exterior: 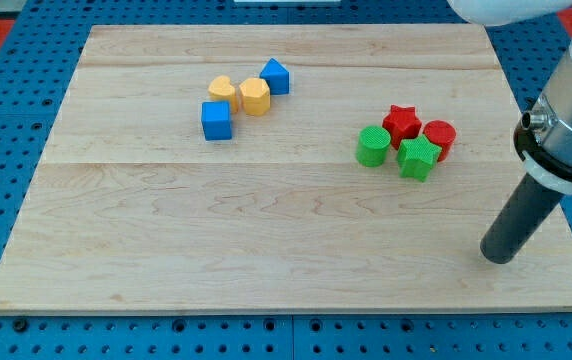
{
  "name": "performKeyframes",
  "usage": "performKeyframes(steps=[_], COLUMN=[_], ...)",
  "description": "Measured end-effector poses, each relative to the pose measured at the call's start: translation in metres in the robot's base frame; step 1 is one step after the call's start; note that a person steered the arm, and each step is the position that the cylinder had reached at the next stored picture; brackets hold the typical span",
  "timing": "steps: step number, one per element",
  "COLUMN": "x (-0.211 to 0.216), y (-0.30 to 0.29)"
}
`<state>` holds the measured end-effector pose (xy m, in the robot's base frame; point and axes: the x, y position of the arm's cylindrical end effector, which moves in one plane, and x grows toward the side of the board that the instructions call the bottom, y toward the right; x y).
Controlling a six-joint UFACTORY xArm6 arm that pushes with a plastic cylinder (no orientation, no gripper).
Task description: Slide the blue triangle to the top of the yellow hexagon
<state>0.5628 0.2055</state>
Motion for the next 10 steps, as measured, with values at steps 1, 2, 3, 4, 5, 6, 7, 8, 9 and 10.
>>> performKeyframes(steps=[1,2,3,4,5,6,7,8,9,10], x=[0.0,0.0,-0.022,-0.03,-0.087,-0.136,-0.214,-0.289,-0.287,-0.262], y=[0.0,0.001,-0.01,-0.056,-0.105,-0.151,-0.149,-0.151,-0.184,-0.23])
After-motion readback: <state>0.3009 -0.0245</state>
